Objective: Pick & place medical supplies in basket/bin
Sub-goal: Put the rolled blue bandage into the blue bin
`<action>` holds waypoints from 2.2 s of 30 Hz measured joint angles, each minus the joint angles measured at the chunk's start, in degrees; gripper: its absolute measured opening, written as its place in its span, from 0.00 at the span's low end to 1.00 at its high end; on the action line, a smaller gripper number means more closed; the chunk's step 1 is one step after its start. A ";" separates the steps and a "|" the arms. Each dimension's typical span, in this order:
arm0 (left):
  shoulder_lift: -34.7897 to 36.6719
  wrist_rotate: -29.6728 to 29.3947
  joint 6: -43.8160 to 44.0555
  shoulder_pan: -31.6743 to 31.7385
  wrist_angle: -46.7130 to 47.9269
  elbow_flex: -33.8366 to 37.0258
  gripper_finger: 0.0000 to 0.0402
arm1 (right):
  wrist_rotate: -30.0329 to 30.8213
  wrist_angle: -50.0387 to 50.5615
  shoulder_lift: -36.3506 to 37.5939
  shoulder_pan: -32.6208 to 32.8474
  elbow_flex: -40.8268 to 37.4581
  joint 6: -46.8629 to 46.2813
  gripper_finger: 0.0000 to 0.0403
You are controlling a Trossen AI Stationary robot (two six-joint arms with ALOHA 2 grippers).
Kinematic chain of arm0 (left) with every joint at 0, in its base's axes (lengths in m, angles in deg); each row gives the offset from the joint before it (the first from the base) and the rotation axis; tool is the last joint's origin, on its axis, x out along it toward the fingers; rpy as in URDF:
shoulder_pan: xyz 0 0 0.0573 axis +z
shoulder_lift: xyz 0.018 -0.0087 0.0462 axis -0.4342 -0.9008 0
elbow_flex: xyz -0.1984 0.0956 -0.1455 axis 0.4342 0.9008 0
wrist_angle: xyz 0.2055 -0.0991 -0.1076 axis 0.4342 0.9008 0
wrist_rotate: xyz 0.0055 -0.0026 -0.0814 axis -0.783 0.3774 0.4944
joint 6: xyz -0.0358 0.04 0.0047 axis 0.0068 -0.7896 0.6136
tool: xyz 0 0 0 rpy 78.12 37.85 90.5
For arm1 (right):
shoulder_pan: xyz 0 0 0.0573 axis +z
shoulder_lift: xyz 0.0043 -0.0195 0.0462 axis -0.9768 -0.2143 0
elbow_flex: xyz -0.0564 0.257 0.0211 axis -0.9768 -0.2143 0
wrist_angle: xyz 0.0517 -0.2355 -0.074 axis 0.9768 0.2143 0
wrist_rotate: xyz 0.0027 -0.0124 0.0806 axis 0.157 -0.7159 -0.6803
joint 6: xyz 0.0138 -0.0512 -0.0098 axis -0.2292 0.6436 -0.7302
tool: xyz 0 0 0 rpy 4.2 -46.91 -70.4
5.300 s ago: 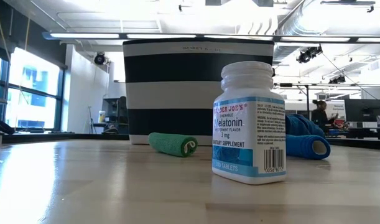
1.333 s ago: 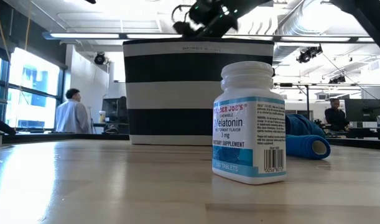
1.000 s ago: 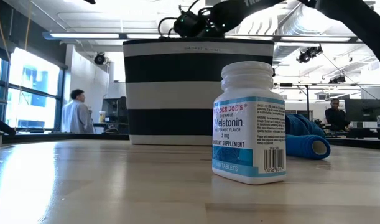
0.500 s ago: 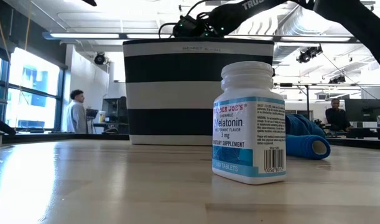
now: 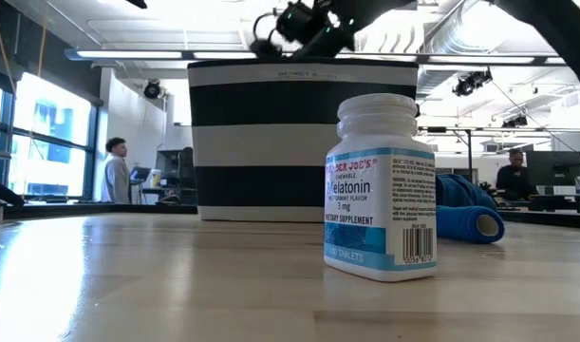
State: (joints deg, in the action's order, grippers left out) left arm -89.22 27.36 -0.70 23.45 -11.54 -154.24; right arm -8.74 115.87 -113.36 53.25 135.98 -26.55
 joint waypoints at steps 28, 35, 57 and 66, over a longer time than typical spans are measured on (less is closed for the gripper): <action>0.00 0.39 -3.76 0.02 -0.52 0.00 0.92 | 5.87 43.69 21.71 17.67 0.08 -10.49 0.67; 0.00 1.16 -5.70 0.02 -0.55 0.00 0.92 | 10.59 46.63 21.53 25.78 0.08 -21.11 0.67; 0.00 6.10 -9.16 0.00 -3.26 0.00 0.92 | 8.89 16.27 30.07 32.17 -44.52 -41.59 0.62; -1.87 5.95 -9.25 0.00 -4.12 -0.02 0.92 | 9.56 -2.42 32.09 31.78 -59.23 -48.42 0.63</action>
State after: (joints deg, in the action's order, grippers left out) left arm -91.10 33.32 -9.94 23.45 -15.66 -154.27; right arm 0.82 113.45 -81.27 85.03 76.75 -74.97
